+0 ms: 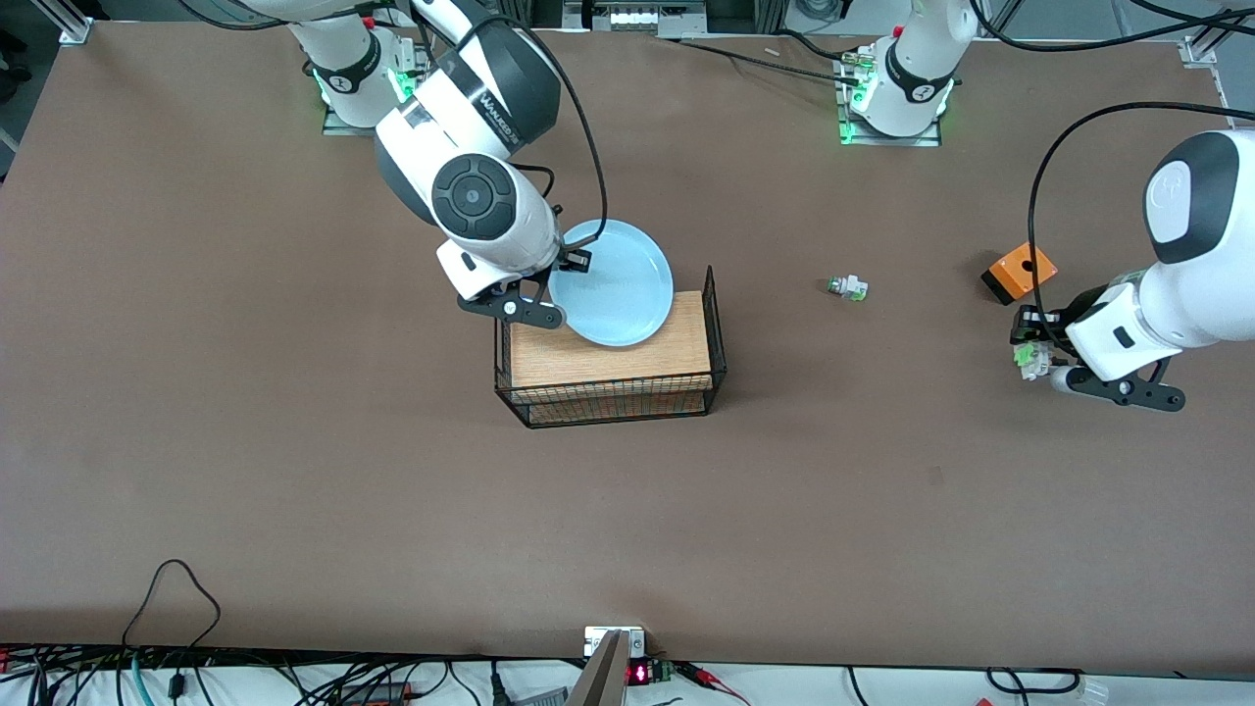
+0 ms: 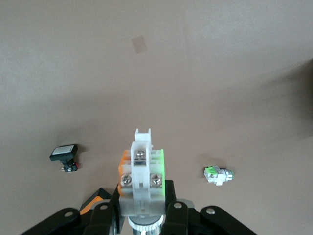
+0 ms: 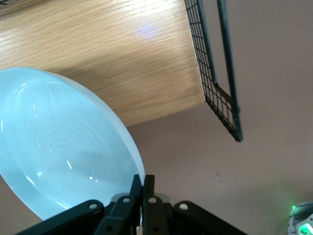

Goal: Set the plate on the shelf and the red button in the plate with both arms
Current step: 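Lower the blue plate onto the wooden box with the right gripper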

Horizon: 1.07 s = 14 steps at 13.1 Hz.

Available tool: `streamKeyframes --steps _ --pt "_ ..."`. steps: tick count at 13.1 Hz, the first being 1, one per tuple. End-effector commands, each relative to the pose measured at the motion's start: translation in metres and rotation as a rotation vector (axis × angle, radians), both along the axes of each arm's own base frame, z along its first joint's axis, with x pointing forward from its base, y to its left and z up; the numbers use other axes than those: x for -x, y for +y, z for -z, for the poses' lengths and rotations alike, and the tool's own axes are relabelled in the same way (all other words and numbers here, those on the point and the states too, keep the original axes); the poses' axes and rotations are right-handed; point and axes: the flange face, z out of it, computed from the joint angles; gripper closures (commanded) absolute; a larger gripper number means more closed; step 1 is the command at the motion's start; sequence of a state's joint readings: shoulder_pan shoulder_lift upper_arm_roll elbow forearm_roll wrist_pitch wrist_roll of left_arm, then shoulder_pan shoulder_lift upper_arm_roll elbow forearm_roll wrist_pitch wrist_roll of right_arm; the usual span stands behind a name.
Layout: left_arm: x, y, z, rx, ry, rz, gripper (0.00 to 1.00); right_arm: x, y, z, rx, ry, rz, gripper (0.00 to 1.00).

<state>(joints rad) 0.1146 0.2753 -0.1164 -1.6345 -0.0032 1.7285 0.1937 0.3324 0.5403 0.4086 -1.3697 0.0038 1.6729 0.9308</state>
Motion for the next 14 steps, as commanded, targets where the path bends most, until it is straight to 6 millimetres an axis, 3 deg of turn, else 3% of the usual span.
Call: streamKeyframes --steps 1,6,14 --pt "0.000 -0.006 -0.023 -0.009 -0.024 0.022 1.00 0.005 0.010 0.017 0.034 -0.030 -0.009 1.00" --pt "-0.001 -0.012 -0.029 -0.007 -0.036 0.031 1.00 0.008 0.020 0.035 0.013 -0.061 -0.005 0.99" --pt "0.002 -0.014 -0.029 -0.003 -0.012 0.043 1.00 -0.004 0.013 0.044 0.004 -0.066 0.011 0.93"
